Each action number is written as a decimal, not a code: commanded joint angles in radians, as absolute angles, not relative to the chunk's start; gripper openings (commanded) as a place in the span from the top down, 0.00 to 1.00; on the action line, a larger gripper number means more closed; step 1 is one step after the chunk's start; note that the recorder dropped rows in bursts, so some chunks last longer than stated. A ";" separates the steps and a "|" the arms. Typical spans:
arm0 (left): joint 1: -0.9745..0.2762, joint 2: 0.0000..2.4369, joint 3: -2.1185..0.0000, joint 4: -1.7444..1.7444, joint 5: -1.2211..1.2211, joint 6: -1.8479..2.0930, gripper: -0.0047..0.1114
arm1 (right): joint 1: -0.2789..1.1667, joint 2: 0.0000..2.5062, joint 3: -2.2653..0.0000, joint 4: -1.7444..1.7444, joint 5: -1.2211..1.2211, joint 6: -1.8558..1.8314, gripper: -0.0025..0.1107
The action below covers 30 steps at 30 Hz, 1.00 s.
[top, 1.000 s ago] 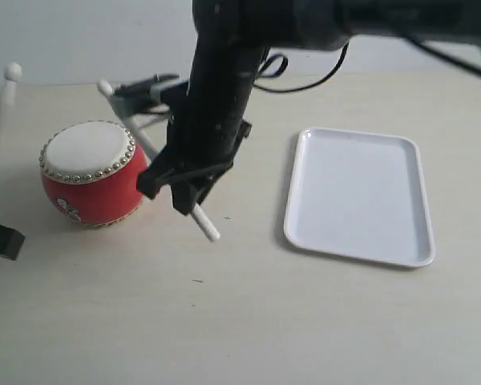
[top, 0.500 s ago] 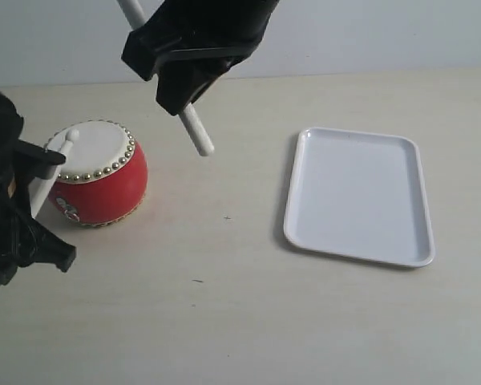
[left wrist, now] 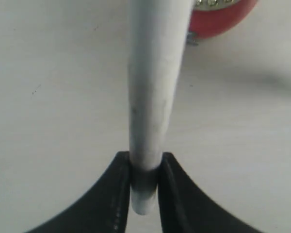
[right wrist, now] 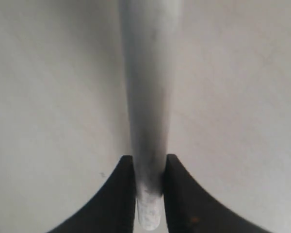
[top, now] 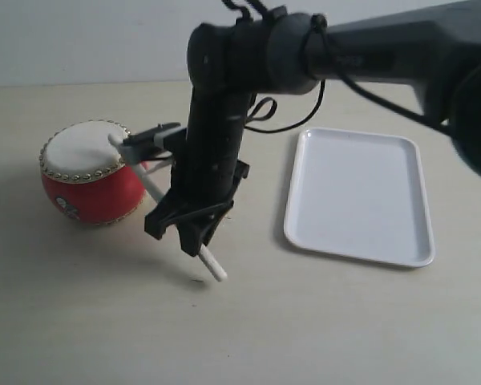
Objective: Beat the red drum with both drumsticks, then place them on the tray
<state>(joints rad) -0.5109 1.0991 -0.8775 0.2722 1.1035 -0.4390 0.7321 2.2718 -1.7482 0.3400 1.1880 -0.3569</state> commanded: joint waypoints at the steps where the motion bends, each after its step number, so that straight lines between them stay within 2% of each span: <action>1: -0.510 1.004 -0.883 0.265 1.116 -0.426 0.96 | 0.732 2.246 -1.764 0.313 1.178 -0.361 0.98; 9: -0.510 0.996 -0.853 0.251 1.096 -0.423 0.96 | 0.732 1.978 -1.764 0.315 1.221 -0.346 0.98; 15: -0.510 1.001 -0.740 0.212 0.885 -0.414 0.96 | 0.732 1.750 -1.761 0.285 1.221 -0.346 0.98; 18: -0.510 1.001 -0.706 0.043 0.745 -0.257 0.96 | 0.732 1.627 -1.761 0.173 1.221 -0.273 0.98; 21: -0.510 1.001 -0.706 -0.086 0.673 -0.150 0.96 | 0.729 1.604 -1.748 0.047 1.221 -0.163 0.98; 30: -0.510 1.001 -0.706 -0.225 0.656 0.045 0.96 | 0.484 1.602 -1.479 0.054 1.221 -0.128 0.98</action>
